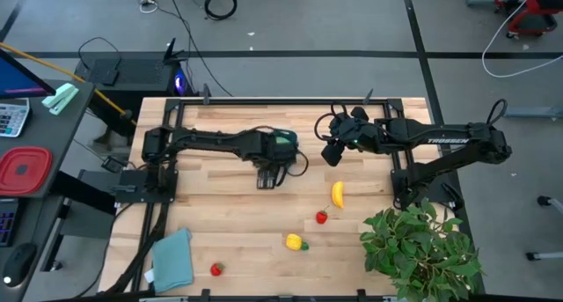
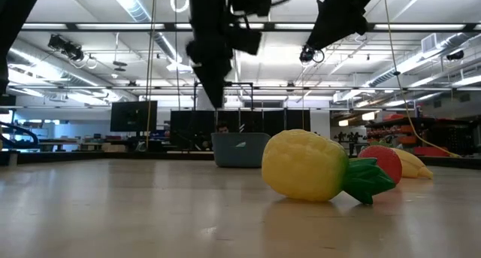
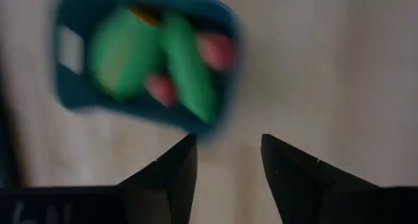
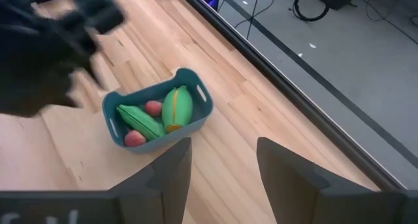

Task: Pick and placing Produce into tupperware
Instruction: Put the yellow banana into the blue bin

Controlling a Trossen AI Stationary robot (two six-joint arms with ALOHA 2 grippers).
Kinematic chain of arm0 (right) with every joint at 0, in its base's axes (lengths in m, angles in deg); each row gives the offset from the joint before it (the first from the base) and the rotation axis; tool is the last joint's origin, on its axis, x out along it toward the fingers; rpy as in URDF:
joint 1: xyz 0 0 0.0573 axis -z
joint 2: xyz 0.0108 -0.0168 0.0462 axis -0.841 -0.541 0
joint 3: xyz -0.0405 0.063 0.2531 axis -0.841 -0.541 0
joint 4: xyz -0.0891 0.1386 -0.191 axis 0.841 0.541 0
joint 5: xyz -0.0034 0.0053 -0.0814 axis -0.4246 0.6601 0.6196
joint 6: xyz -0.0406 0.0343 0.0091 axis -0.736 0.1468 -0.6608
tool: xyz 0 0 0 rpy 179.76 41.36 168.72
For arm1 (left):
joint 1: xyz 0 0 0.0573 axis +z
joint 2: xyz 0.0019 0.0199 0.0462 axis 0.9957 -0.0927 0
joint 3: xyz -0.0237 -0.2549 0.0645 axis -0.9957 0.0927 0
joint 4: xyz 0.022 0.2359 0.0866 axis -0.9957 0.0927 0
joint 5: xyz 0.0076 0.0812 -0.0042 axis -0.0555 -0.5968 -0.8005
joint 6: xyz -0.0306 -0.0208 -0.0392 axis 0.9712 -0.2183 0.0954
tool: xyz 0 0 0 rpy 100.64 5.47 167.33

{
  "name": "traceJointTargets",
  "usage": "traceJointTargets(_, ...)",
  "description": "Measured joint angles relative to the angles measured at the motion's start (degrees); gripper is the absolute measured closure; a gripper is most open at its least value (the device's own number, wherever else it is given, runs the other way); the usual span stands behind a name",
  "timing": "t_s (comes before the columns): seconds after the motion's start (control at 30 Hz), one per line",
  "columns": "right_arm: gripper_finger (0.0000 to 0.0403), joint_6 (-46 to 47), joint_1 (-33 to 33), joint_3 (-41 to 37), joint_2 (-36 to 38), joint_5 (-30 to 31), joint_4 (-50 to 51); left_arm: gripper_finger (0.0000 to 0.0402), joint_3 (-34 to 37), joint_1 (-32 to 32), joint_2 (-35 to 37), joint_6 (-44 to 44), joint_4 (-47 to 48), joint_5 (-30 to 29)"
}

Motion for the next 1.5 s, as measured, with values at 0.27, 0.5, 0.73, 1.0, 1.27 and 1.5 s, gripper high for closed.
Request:
traceJointTargets(0.27,0.022,1.38,-0.04,0.0,0.0,-0.03,0.06,0.0247,-7.07,-8.62,0.08,14.01,29.81,14.28)
traceJointTargets(0.5,0.022,5.38,-0.04,-0.73,0.01,0.0,1.46,0.0258,-3.48,-19.45,1.76,20.48,25.46,24.27)
traceJointTargets(0.73,0.022,6.41,-0.04,-6.38,0.0,-0.01,1.68,0.025,1.35,-28.27,1.76,31.57,22.14,22.88)
traceJointTargets(1.0,0.022,13.04,-0.04,-12.08,-0.02,-0.14,0.64,0.0242,3.33,-28.36,1.77,38.01,20.98,22.05)
traceJointTargets(1.27,0.022,17.91,-0.89,-12.22,0.2,-1.05,-2.04,0.0241,3.3,-29.41,1.77,42.14,19.71,18.1)
traceJointTargets(1.5,0.022,23.12,-6.31,-12.2,0.2,-3.06,-1.98,0.0239,3.3,-33.5,1.77,43.25,19.27,13.76)
